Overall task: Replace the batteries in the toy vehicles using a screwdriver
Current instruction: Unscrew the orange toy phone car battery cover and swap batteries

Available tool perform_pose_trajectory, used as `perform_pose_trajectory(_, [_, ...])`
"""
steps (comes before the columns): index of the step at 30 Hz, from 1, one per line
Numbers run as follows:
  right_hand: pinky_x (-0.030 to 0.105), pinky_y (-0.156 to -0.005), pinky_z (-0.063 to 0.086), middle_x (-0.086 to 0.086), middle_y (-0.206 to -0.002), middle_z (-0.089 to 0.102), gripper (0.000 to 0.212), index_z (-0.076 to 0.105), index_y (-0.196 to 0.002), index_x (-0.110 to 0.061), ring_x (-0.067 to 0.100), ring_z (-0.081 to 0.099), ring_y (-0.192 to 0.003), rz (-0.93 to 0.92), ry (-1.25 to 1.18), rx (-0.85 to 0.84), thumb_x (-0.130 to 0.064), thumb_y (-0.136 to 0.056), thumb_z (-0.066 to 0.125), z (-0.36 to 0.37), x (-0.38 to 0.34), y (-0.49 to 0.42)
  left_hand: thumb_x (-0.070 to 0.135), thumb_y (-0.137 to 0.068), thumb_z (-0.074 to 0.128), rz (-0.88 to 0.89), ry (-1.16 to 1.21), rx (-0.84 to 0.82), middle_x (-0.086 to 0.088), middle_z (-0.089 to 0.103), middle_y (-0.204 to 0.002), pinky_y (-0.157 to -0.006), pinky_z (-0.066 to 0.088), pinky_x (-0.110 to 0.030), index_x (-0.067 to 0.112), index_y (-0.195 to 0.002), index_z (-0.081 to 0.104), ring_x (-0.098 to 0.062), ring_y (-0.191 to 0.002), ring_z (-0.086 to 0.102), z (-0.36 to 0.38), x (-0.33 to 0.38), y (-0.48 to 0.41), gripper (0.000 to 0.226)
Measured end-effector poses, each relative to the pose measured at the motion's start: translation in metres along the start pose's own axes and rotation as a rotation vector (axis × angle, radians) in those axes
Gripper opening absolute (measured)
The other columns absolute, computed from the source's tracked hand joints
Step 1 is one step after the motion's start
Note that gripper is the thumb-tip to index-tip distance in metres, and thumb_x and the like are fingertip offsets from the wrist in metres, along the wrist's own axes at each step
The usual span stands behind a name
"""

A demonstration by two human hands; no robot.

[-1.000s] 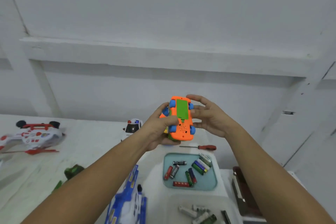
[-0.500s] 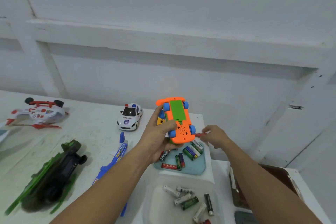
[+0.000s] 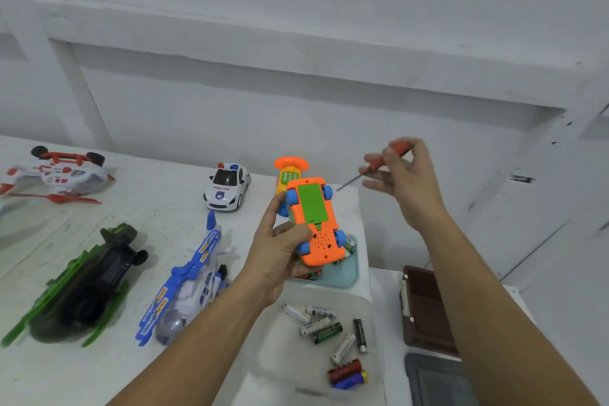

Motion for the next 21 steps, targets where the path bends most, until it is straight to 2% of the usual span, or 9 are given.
perform_pose_trajectory(3, [0.042, -0.068, 0.061, 0.014, -0.092, 0.065, 0.005, 0.037, -0.104, -0.026, 0.033, 0.072, -0.083, -0.221, -0.023, -0.083, -0.024, -0.102, 0.042, 0.020, -0.044, 0.033, -0.006, -0.089, 0.052, -0.002, -0.003, 0.011, -0.022, 0.067, -0.114, -0.076, 0.051, -0.072, 0.041, -0.133, 0.050, -0.045, -0.095, 0.069, -0.001, -0.004, 0.004, 0.064])
perform_pose_trajectory(7, [0.042, -0.058, 0.060, 0.021, -0.085, 0.057, 0.021, 0.030, -0.117, -0.031, 0.030, 0.070, -0.071, -0.376, 0.073, -0.270, -0.031, -0.097, 0.038, 0.046, -0.057, 0.070, -0.006, -0.088, 0.054, -0.024, 0.014, 0.041, -0.014, 0.072, -0.107, -0.076, 0.052, -0.070, 0.042, -0.131, 0.051, -0.043, -0.093, 0.070, -0.003, -0.008, 0.005, 0.064])
perform_pose_trajectory(10, [0.041, -0.056, 0.059, 0.020, -0.083, 0.053, 0.026, 0.030, -0.122, -0.039, 0.027, 0.068, -0.068, -0.378, 0.113, -0.320, -0.029, -0.100, 0.038, 0.053, -0.045, 0.076, -0.004, -0.088, 0.056, -0.046, 0.037, 0.055, -0.008, 0.074, -0.102, -0.077, 0.054, -0.066, 0.043, -0.131, 0.051, -0.041, -0.093, 0.071, -0.003, -0.009, 0.007, 0.064])
perform_pose_trajectory(12, [0.039, -0.059, 0.060, 0.019, -0.086, 0.052, 0.030, 0.030, -0.122, -0.046, 0.027, 0.068, -0.071, -0.377, 0.158, -0.313, -0.026, -0.102, 0.041, 0.054, -0.039, 0.076, -0.002, -0.089, 0.057, -0.066, 0.049, 0.056, -0.010, 0.073, -0.108, -0.079, 0.054, -0.066, 0.044, -0.131, 0.050, -0.041, -0.093, 0.071, -0.004, -0.010, 0.008, 0.063])
perform_pose_trajectory(15, [0.043, -0.064, 0.061, 0.012, -0.089, 0.054, 0.049, 0.033, -0.118, -0.058, 0.028, 0.069, -0.077, -0.384, 0.215, -0.304, -0.018, -0.096, 0.049, 0.055, -0.034, 0.076, 0.001, -0.089, 0.058, -0.089, 0.075, 0.071, -0.010, 0.066, -0.121, -0.078, 0.055, -0.064, 0.046, -0.128, 0.050, -0.041, -0.095, 0.070, -0.007, -0.011, 0.009, 0.060])
perform_pose_trajectory(18, [0.047, -0.066, 0.061, 0.004, -0.088, 0.056, 0.055, 0.032, -0.120, -0.056, 0.029, 0.068, -0.079, -0.400, 0.247, -0.309, -0.012, -0.093, 0.053, 0.056, -0.032, 0.076, 0.002, -0.089, 0.059, -0.099, 0.096, 0.080, -0.008, 0.063, -0.126, -0.076, 0.057, -0.061, 0.046, -0.126, 0.051, -0.040, -0.096, 0.070, -0.008, -0.012, 0.007, 0.058])
perform_pose_trajectory(21, [0.042, -0.066, 0.061, 0.000, -0.085, 0.055, 0.053, 0.029, -0.123, -0.048, 0.027, 0.068, -0.078, -0.425, 0.287, -0.310, -0.008, -0.095, 0.052, 0.058, -0.032, 0.076, 0.003, -0.088, 0.060, -0.108, 0.100, 0.079, -0.009, 0.064, -0.125, -0.075, 0.057, -0.061, 0.044, -0.131, 0.049, -0.039, -0.094, 0.071, -0.009, -0.012, 0.006, 0.061])
Point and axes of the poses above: each hand's wrist, its own y-axis away from the middle knuckle, its own z-axis out of the palm, x = y × z, the point moved 5 cm from there along -y, towards the middle knuckle
